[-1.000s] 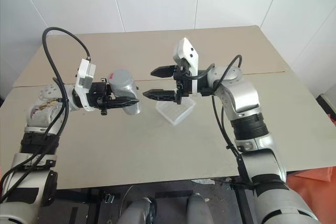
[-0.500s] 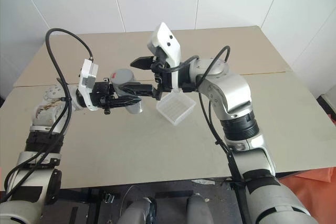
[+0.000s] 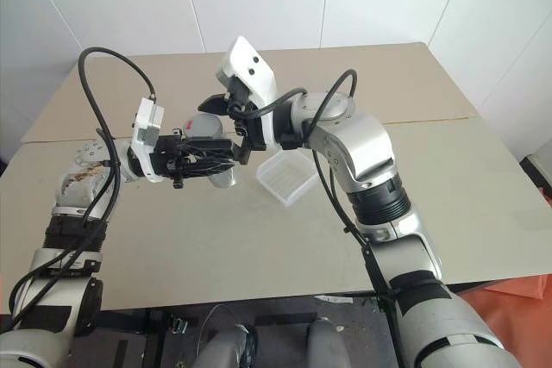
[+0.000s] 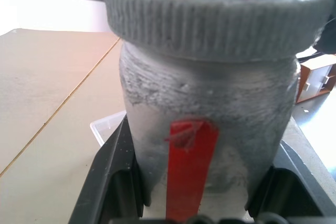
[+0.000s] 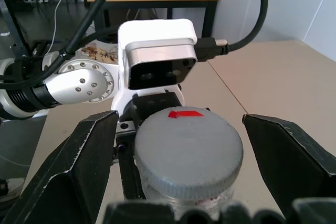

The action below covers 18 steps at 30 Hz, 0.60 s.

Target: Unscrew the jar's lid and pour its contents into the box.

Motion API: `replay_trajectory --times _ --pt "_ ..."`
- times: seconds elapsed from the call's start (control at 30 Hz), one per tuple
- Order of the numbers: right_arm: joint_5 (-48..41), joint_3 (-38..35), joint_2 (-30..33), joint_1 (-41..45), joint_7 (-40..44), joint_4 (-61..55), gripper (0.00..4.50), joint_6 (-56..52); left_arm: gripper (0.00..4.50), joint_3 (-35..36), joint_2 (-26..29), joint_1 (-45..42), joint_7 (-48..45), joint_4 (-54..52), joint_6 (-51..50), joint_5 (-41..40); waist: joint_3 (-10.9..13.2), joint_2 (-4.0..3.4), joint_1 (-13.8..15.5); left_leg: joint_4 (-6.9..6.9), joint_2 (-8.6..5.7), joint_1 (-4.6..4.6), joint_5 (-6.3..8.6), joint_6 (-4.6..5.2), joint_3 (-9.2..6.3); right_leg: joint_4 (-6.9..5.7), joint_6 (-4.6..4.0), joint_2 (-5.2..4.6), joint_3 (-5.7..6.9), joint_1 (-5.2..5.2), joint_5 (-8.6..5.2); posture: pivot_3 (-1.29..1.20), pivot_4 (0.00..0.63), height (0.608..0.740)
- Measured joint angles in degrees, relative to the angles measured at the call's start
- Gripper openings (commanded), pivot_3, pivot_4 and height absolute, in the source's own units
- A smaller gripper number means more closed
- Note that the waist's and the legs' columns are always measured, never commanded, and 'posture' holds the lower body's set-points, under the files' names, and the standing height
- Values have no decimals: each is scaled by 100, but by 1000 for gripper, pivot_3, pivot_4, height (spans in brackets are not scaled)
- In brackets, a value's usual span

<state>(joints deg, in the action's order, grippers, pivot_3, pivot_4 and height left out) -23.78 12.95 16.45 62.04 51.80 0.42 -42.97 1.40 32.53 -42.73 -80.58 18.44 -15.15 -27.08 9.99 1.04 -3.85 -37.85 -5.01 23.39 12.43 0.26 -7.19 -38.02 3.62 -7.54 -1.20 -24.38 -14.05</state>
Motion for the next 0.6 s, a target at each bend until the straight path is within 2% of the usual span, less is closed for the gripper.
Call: replay_trajectory --times 0.6 --pt "1 -2 -25 76 44 19 4412 0 1957 0 62 37 15 -62 -10 -2 0 0 -4 0 0 0 0 0 0 0 0 0 0 0 0 0 150 740"
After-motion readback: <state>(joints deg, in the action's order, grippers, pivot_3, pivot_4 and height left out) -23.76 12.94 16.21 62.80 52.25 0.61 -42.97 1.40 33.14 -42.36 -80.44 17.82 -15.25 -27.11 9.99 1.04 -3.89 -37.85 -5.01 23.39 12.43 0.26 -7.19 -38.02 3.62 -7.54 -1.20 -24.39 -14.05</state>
